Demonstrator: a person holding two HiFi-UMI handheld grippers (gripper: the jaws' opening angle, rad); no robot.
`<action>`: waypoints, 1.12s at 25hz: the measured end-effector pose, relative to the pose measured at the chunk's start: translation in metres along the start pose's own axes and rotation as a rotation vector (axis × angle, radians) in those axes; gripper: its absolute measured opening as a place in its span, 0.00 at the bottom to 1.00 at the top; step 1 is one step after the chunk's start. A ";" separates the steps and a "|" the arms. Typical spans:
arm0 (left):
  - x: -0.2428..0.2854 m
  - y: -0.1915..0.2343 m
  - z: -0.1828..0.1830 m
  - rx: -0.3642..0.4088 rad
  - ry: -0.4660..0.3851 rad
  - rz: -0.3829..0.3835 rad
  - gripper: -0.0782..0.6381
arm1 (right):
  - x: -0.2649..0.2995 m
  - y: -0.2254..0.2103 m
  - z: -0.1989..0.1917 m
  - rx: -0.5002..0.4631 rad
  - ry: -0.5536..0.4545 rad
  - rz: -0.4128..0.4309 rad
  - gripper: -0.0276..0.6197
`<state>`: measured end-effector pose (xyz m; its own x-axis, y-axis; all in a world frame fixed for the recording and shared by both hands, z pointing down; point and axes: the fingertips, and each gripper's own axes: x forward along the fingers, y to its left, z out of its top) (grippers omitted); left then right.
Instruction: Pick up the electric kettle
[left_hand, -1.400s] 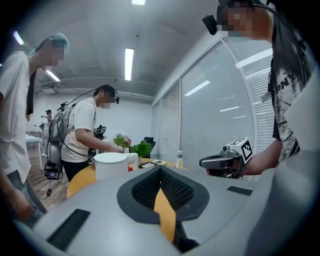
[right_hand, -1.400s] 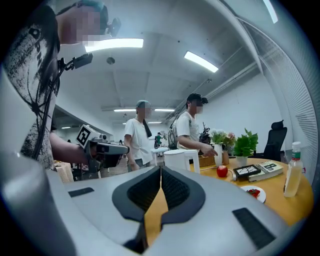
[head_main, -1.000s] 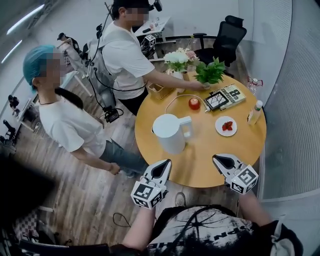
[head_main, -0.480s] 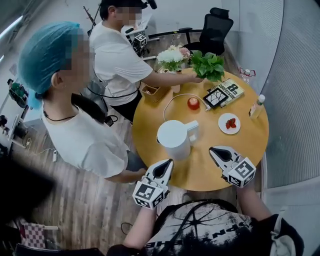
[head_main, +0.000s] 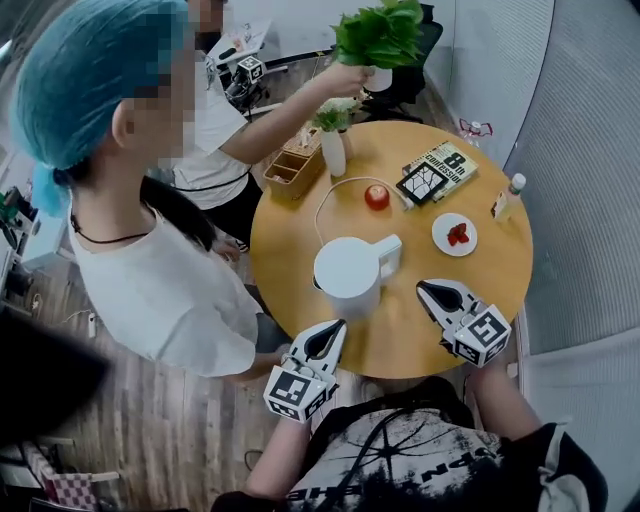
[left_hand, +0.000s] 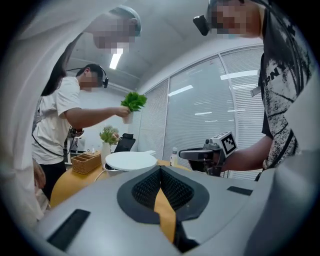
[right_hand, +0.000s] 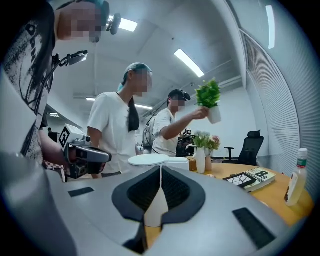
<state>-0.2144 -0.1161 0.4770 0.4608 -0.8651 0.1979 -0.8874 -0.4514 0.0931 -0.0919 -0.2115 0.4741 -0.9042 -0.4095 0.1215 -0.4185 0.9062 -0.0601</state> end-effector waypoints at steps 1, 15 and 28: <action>0.000 0.002 -0.002 -0.003 0.003 -0.003 0.11 | 0.003 0.000 -0.001 0.001 0.005 -0.005 0.08; 0.008 0.025 -0.010 -0.048 0.030 0.076 0.11 | 0.042 -0.032 -0.032 -0.009 0.122 -0.013 0.20; 0.013 0.023 -0.033 -0.105 0.087 0.119 0.11 | 0.106 -0.068 -0.055 -0.046 0.152 -0.089 0.37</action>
<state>-0.2295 -0.1304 0.5140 0.3542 -0.8869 0.2967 -0.9338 -0.3178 0.1647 -0.1541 -0.3106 0.5457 -0.8390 -0.4709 0.2728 -0.4887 0.8724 0.0030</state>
